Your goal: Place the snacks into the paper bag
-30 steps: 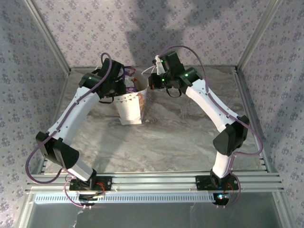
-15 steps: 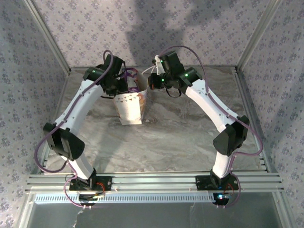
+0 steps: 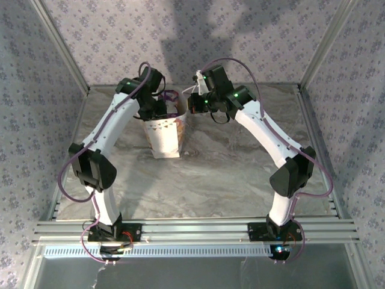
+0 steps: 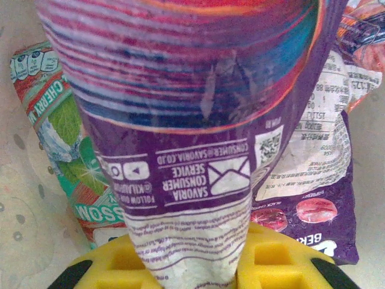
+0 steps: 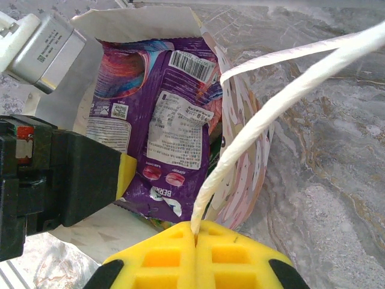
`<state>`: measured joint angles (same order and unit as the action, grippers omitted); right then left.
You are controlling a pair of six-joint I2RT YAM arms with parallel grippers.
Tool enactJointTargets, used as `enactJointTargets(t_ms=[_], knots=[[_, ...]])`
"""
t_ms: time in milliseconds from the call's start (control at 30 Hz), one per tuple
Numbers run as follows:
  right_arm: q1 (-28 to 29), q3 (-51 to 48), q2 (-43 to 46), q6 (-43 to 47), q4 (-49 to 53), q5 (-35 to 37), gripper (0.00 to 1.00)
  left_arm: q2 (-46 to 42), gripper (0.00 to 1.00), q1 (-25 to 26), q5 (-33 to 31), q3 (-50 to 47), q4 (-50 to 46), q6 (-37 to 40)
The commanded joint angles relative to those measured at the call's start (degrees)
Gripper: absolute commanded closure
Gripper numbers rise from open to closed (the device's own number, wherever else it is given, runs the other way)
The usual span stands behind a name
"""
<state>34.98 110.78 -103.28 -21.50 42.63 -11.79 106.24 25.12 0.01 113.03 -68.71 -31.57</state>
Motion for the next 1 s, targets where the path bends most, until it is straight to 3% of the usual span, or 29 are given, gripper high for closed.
enactJointTargets(t_ms=[0,267,567,767,967], knots=[[0.2,2.1,0.0,0.8,0.6,0.4,0.99,1.5,0.80,-0.3,-0.3,2.8,-5.9,0.5],[0.3,2.6,-0.3,0.7,0.4,0.3,0.99,1.8,0.53,-0.3,-3.9,9.6,-11.1,0.4],[0.4,2.9,-0.1,0.7,0.9,0.5,0.99,-2.6,0.51,-0.3,-6.0,16.4,-12.8,1.0],[0.7,4.5,-0.3,1.0,1.7,0.9,0.98,-6.7,0.50,-0.8,-13.7,18.9,-16.3,1.6],[1.1,6.1,-0.4,1.2,2.4,1.4,0.98,-10.8,0.50,-3.1,-17.1,18.7,-17.8,3.1]])
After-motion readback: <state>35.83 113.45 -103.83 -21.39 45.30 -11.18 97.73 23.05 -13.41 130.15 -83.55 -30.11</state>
